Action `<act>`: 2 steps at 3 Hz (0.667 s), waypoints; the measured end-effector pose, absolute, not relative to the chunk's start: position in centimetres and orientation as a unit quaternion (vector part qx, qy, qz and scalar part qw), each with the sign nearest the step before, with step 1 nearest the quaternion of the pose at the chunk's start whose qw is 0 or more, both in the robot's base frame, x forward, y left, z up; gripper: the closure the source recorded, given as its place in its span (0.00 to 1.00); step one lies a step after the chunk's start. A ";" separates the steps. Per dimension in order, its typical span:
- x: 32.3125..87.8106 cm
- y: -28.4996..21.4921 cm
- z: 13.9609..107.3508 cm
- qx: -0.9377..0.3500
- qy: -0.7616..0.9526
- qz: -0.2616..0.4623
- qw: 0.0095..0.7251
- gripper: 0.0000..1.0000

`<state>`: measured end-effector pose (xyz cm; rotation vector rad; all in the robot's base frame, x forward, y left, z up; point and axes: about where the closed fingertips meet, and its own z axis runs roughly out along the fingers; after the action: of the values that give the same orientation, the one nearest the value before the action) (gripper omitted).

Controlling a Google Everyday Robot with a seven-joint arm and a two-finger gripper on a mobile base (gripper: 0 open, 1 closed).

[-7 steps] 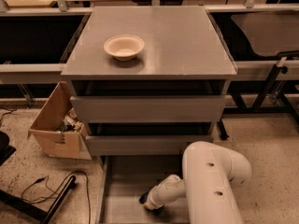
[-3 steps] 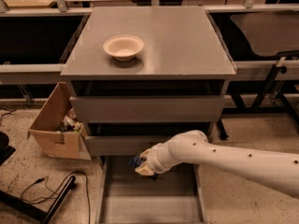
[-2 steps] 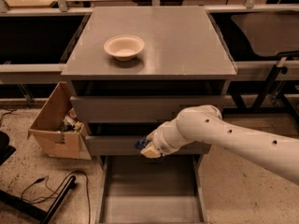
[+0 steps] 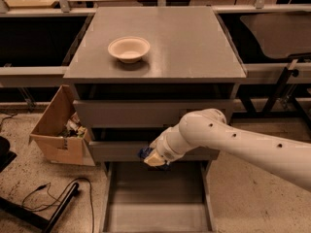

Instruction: Pick rxbar blueberry from bottom drawer and place on counter

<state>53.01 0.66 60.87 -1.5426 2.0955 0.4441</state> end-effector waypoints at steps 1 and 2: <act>54.1 2.5 69.6 -0.584 0.765 0.131 0.236 1.00; 55.1 3.3 79.9 -0.591 0.760 0.109 0.246 1.00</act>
Offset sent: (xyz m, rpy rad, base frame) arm 0.0348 0.0311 0.3212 -0.1337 -0.1173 0.0203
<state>55.15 3.29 79.93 -1.6139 2.0747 0.2964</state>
